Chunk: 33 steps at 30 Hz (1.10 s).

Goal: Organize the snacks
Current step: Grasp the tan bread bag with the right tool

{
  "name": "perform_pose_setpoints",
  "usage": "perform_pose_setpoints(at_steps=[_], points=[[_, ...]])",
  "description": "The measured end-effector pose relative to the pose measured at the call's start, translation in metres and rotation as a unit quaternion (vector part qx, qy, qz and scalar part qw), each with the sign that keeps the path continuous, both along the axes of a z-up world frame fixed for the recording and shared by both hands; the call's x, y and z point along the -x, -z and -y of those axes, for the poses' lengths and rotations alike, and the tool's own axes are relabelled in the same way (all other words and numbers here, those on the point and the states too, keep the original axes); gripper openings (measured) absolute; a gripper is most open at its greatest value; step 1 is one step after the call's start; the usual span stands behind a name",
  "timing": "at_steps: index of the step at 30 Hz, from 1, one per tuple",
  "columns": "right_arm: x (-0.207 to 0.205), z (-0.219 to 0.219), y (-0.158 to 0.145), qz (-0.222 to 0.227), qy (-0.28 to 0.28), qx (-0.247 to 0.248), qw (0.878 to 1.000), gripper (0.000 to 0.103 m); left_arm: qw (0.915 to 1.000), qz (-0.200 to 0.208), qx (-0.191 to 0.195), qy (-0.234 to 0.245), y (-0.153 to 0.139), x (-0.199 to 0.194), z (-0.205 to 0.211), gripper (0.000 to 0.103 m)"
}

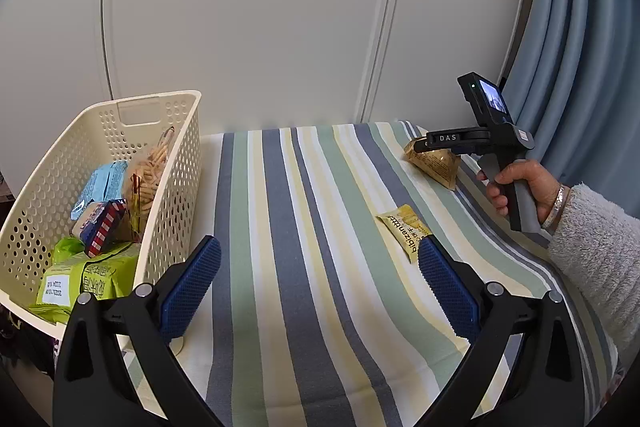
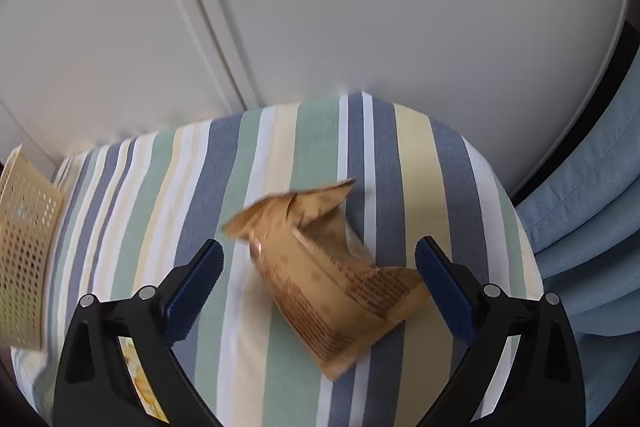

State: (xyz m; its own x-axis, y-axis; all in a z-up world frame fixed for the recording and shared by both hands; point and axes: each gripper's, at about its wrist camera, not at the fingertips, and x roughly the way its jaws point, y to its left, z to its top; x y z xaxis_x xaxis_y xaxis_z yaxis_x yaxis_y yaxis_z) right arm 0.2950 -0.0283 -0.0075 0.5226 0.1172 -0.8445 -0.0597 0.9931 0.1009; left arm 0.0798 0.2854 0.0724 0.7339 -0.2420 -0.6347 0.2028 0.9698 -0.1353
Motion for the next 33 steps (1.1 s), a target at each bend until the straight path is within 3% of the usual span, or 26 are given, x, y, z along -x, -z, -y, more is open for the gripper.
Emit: perform_pose_setpoints(at_steps=[7, 13, 15, 19, 21, 23, 29, 33], points=[[0.016, -0.012, 0.009, -0.016, -0.033, 0.029, 0.999, 0.096, 1.0000, 0.000, -0.003, 0.003, 0.001, -0.003, 0.002, 0.100], [-0.008, -0.015, 0.021, -0.027, 0.015, 0.057, 0.998, 0.096, 1.0000, 0.001, -0.007, 0.002, 0.001, -0.001, 0.004, 0.100], [-0.015, -0.016, 0.027, -0.035, 0.031, 0.069, 0.997, 0.089, 1.0000, -0.002, -0.006, 0.000, 0.003, -0.002, 0.003, 0.100], [-0.013, -0.012, 0.027, -0.031, 0.052, 0.054, 0.997, 0.080, 1.0000, -0.005, -0.003, -0.004, 0.005, -0.004, -0.001, 0.100], [-0.007, -0.010, 0.023, -0.028, 0.054, 0.053, 0.997, 0.064, 1.0000, -0.005, -0.003, -0.003, 0.005, -0.005, -0.001, 0.100], [0.001, -0.006, 0.020, -0.030, 0.058, 0.044, 0.997, 0.059, 1.0000, -0.004, -0.005, -0.001, 0.005, -0.005, 0.000, 0.100], [0.032, 0.009, 0.014, -0.042, 0.084, -0.010, 0.996, 0.055, 0.9998, -0.005, -0.019, -0.003, 0.010, -0.008, 0.004, 0.100], [0.059, 0.019, 0.006, -0.034, 0.107, -0.052, 0.992, 0.055, 0.9997, -0.023, -0.008, -0.007, 0.017, -0.016, 0.005, 0.100]])
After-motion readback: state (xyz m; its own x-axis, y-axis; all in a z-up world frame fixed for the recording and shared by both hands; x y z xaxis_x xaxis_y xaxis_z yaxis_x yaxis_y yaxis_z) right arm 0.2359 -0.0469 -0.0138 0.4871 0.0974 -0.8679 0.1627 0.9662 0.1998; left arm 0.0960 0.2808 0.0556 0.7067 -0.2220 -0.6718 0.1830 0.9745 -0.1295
